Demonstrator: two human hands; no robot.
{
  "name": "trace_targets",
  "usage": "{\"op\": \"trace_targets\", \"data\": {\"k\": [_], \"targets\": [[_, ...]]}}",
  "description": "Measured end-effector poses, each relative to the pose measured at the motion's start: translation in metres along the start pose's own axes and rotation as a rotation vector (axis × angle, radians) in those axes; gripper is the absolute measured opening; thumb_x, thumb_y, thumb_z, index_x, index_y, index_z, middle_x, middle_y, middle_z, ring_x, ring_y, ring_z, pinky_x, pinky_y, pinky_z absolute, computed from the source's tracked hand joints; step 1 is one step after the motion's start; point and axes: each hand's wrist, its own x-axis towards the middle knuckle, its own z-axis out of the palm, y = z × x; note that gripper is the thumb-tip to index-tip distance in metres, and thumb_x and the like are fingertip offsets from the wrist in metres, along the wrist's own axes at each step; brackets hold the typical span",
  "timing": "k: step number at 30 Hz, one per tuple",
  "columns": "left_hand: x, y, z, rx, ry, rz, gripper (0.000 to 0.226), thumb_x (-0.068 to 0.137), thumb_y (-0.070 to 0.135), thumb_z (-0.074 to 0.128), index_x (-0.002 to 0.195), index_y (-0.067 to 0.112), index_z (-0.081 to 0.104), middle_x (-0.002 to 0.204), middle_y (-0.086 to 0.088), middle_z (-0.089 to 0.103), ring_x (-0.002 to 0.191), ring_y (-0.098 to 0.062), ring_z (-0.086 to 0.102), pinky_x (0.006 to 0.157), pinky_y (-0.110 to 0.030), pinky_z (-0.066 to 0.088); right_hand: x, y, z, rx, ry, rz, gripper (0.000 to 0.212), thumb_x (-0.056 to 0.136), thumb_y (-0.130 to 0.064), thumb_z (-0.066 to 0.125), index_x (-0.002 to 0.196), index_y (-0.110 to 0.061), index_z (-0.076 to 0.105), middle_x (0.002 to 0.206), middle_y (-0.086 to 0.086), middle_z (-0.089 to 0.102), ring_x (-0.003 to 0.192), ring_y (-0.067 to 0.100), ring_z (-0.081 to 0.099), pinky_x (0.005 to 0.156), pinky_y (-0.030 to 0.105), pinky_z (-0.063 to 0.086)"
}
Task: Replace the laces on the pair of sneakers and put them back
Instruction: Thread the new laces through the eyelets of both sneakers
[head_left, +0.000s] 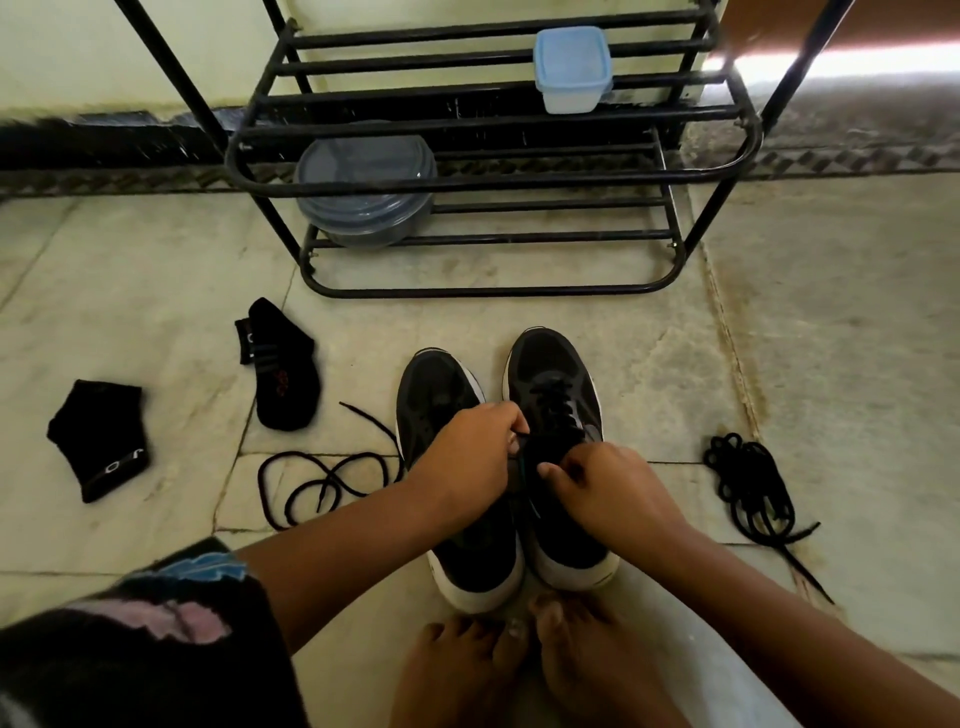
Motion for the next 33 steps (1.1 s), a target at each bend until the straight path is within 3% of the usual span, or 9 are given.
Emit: {"op": "trace_targets", "data": {"k": [6,9,12,17,21,24,28,31,33], "targets": [[-0.003,0.000,-0.001,-0.055,0.022,-0.039,0.016,0.099,0.012,0.041,0.101,0.017,0.056,0.087,0.008,0.054,0.079,-0.004,0.052,0.072,-0.018,0.043,0.013,-0.005,0.008,0.077,-0.117,0.054,0.027,0.087,-0.047,0.060,0.080,-0.021,0.064,0.073,0.001,0.065,0.066,0.014,0.063,0.062,0.030,0.053],[-0.004,0.000,-0.004,0.069,0.067,0.013,0.012,0.100,0.020,0.039,0.096,0.022,0.050,0.085,0.011,0.048,0.073,-0.005,0.048,0.066,-0.020,0.038,0.006,0.002,0.004,0.332,-0.049,0.094,0.025,0.088,-0.032,0.063,0.073,-0.012,0.063,0.068,0.007,0.063,0.062,0.020,0.062,0.060,0.033,0.052],[-0.004,0.001,-0.004,0.100,0.051,0.006,0.011,0.100,0.020,0.040,0.094,0.024,0.049,0.087,0.010,0.051,0.077,-0.009,0.051,0.068,-0.024,0.041,-0.007,0.008,-0.001,0.458,0.003,0.007,0.021,0.092,-0.025,0.058,0.073,-0.017,0.062,0.063,-0.003,0.056,0.057,0.012,0.052,0.056,0.026,0.043],[0.000,0.016,0.000,-0.344,-0.012,-0.092,0.015,0.101,0.020,0.038,0.096,0.021,0.052,0.092,0.011,0.064,0.064,0.002,0.052,0.062,-0.015,0.039,-0.015,0.005,-0.010,0.241,0.057,-0.229,0.013,0.093,-0.022,0.055,0.084,-0.016,0.062,0.092,-0.008,0.054,0.081,0.003,0.052,0.069,0.012,0.040],[0.001,0.025,-0.004,-0.439,-0.100,-0.109,0.014,0.102,0.020,0.036,0.104,0.020,0.051,0.067,0.014,0.054,0.043,0.006,0.049,0.046,-0.006,0.035,-0.015,0.007,-0.007,0.572,0.086,-0.068,0.016,0.094,-0.016,0.053,0.081,-0.015,0.063,0.072,-0.007,0.059,0.060,0.007,0.050,0.055,0.021,0.039],[0.000,0.022,-0.005,-0.343,-0.134,-0.055,0.015,0.102,0.021,0.035,0.102,0.022,0.050,0.067,0.010,0.057,0.047,0.009,0.051,0.048,-0.005,0.036,-0.016,0.010,-0.008,0.755,0.031,-0.029,0.020,0.096,-0.011,0.048,0.083,-0.013,0.063,0.066,-0.002,0.063,0.056,0.006,0.049,0.053,0.019,0.036],[0.000,0.022,-0.007,-0.265,-0.191,0.026,0.013,0.102,0.024,0.036,0.098,0.026,0.048,0.074,0.007,0.059,0.055,0.004,0.052,0.051,-0.011,0.038,-0.016,0.009,-0.012,0.776,0.054,-0.058,0.023,0.097,-0.012,0.047,0.081,-0.015,0.063,0.061,-0.007,0.060,0.052,0.002,0.046,0.052,0.018,0.036],[-0.001,0.020,-0.007,-0.225,-0.173,0.151,0.015,0.101,0.025,0.039,0.097,0.021,0.053,0.078,0.008,0.061,0.059,-0.001,0.050,0.061,-0.024,0.044,-0.010,0.013,-0.012,0.665,0.165,-0.065,0.021,0.094,-0.017,0.052,0.078,-0.023,0.063,0.068,0.002,0.065,0.054,0.015,0.051,0.054,0.026,0.039],[-0.003,0.018,-0.005,-0.208,-0.169,0.214,0.013,0.099,0.025,0.043,0.097,0.019,0.055,0.079,0.009,0.059,0.061,-0.001,0.049,0.057,-0.020,0.041,-0.006,0.016,-0.014,0.506,0.183,-0.089,0.013,0.093,-0.019,0.055,0.086,-0.027,0.063,0.065,-0.006,0.061,0.056,0.005,0.055,0.054,0.017,0.039]]}}
